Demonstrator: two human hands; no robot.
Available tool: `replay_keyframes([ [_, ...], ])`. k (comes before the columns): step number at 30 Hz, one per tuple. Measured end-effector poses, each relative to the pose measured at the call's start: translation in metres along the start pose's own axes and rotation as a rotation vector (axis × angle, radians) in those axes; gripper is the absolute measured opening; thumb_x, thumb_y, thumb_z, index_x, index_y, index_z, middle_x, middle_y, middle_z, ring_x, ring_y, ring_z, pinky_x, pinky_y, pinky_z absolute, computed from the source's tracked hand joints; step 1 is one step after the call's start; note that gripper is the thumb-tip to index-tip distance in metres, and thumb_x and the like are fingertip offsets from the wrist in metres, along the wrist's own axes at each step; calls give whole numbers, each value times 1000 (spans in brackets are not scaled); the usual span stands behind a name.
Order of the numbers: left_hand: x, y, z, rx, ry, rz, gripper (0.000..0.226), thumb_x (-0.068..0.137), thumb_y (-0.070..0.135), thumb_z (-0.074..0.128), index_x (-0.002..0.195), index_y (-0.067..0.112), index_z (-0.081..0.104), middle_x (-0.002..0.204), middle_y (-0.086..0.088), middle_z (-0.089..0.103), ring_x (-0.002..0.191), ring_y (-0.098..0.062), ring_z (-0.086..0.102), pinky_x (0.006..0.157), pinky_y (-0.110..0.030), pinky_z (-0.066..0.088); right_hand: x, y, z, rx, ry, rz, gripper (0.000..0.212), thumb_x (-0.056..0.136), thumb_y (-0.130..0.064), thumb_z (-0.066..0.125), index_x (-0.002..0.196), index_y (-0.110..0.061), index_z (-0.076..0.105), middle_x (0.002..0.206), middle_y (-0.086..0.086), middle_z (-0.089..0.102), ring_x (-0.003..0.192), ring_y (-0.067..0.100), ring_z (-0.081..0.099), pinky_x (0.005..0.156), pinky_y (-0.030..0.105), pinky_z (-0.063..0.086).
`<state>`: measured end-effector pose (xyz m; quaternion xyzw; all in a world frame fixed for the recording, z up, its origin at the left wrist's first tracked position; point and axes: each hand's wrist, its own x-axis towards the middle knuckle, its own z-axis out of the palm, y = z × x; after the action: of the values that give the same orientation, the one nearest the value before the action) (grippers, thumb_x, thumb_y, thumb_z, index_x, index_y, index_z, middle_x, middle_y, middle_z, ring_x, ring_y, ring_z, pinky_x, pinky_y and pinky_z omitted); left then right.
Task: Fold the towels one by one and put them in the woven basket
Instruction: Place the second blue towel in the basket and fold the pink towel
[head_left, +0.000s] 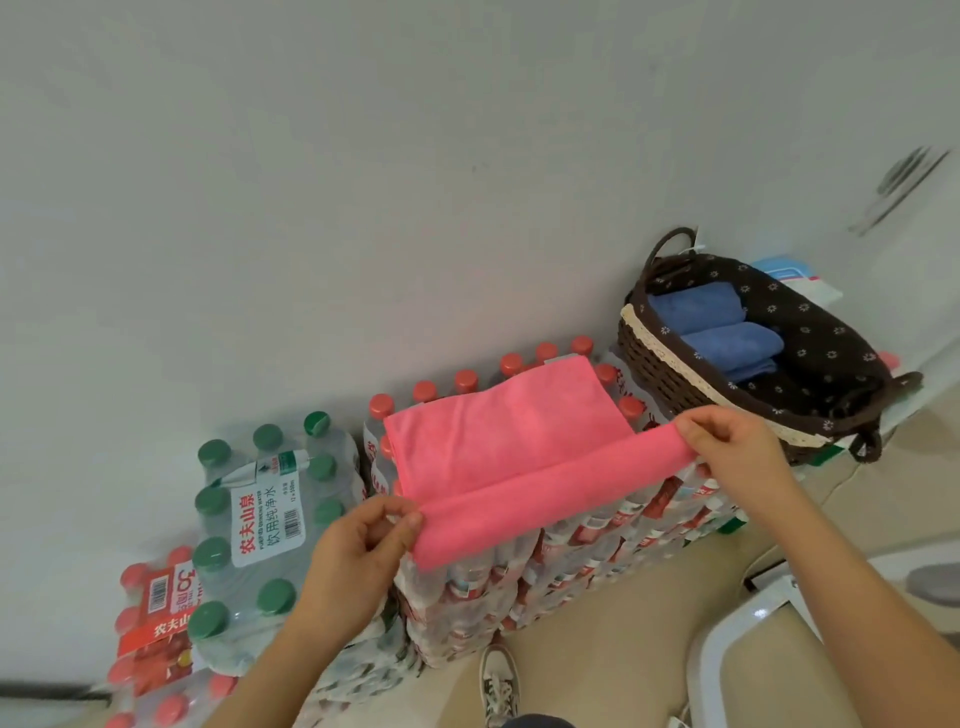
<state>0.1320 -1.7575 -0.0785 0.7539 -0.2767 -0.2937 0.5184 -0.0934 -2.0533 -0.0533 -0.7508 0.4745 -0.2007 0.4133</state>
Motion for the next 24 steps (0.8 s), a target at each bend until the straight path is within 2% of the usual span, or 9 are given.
replay_keyframes([
  [4, 39, 14, -1, -72, 199, -39, 9, 89, 24, 63, 84, 17, 68, 49, 1, 50, 48, -17, 38, 47, -24, 31, 35, -23, 19, 106, 29, 5, 11, 94, -16, 56, 97, -17, 67, 92, 0, 66, 77, 15, 64, 57, 24, 54],
  [6, 58, 16, -2, -61, 255, -55, 11, 90, 24, 63, 82, 19, 68, 52, -1, 55, 50, -18, 42, 53, -28, 35, 56, -30, 30, 88, 39, -39, 9, 94, -16, 57, 96, -18, 66, 92, 1, 66, 76, 16, 66, 58, 23, 56],
  [9, 80, 15, -3, -1, 308, -86, 13, 91, 27, 62, 80, 20, 67, 54, -3, 55, 53, -19, 41, 56, -29, 35, 82, -39, 46, -39, 51, -133, 8, 94, -18, 57, 95, -17, 64, 88, -3, 64, 69, 11, 63, 52, 16, 50],
  [11, 92, 14, -2, 33, 342, -105, 13, 91, 26, 62, 79, 21, 66, 56, -3, 57, 53, -18, 43, 53, -27, 35, 97, -41, 55, -135, 52, -177, 9, 94, -18, 56, 95, -15, 64, 85, -3, 62, 67, 12, 60, 59, 20, 45],
  [13, 102, 14, -1, 50, 365, -114, 13, 91, 24, 63, 79, 21, 67, 65, -9, 65, 56, -17, 49, 54, -28, 40, 109, -38, 63, -212, 50, -214, 11, 94, -18, 56, 96, -11, 65, 85, -3, 61, 75, 13, 56, 69, 24, 40],
  [15, 110, 12, 1, 64, 387, -137, 12, 90, 22, 63, 80, 19, 67, 74, -11, 69, 62, -17, 55, 58, -29, 45, 120, -35, 70, -236, 51, -227, 12, 93, -17, 57, 96, -9, 66, 83, -4, 60, 77, 13, 55, 70, 23, 37],
  [17, 117, 9, 1, 115, 416, -167, 10, 90, 21, 64, 80, 18, 67, 75, -6, 70, 65, -17, 59, 60, -27, 46, 128, -30, 78, -247, 47, -231, 10, 93, -17, 58, 92, -9, 64, 80, -1, 61, 77, 19, 58, 69, 28, 40],
  [20, 122, 5, 2, 161, 437, -200, 8, 89, 20, 65, 81, 16, 69, 75, 2, 69, 70, -13, 63, 61, -21, 46, 138, -23, 90, -311, 7, -217, 8, 93, -17, 56, 90, -12, 60, 85, 7, 66, 80, 28, 61, 72, 41, 50],
  [24, 127, 4, 3, 191, 450, -216, 7, 87, 19, 66, 81, 23, 68, 76, 12, 67, 72, -2, 61, 62, -17, 44, 146, -14, 99, -448, -11, -257, 11, 95, -19, 52, 96, -10, 59, 89, 13, 66, 81, 32, 60, 67, 40, 49],
])
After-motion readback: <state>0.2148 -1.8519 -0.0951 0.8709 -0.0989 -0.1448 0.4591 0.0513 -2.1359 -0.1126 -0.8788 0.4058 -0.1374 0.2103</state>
